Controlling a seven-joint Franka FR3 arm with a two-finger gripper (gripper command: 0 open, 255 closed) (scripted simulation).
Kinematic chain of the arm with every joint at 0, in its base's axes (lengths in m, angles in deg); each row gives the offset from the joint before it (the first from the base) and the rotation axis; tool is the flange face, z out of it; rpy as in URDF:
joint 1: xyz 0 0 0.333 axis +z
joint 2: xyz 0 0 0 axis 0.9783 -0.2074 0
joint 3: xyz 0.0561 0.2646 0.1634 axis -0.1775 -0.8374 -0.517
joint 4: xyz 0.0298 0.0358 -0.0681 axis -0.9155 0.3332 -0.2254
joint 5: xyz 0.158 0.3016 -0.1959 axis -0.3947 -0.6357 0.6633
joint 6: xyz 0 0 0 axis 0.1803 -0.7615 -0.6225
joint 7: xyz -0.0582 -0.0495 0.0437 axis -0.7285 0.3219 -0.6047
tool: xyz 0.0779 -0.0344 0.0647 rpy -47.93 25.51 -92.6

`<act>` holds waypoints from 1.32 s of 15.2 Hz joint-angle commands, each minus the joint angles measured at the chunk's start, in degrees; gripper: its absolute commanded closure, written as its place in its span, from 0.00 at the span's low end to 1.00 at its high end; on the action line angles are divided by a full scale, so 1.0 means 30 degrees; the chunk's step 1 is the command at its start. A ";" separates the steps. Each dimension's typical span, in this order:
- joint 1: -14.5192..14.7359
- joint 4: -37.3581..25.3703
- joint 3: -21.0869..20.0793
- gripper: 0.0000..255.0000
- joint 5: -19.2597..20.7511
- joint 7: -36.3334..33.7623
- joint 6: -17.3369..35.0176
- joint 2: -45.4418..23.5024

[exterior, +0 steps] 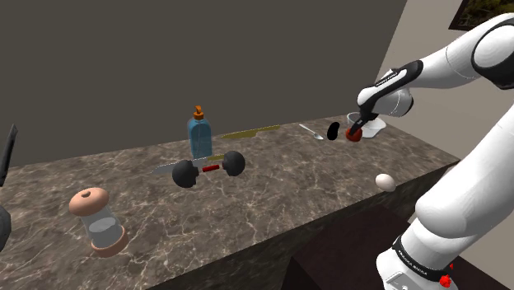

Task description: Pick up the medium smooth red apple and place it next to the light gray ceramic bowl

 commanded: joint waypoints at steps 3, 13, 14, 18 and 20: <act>0.0085 0.0168 -0.0004 1.00 -0.1008 0.0776 0.0902 -0.0814; 0.0079 0.0168 -0.0010 0.00 -0.1008 0.0777 0.0902 -0.0814; 0.0079 0.0168 -0.0010 0.00 -0.1008 0.0776 0.0902 -0.0814; -0.0019 0.0437 0.0080 0.00 0.0651 -0.0427 -0.0186 0.0708; -0.0279 0.0560 -0.0082 0.00 0.1775 -0.1234 -0.1252 0.2002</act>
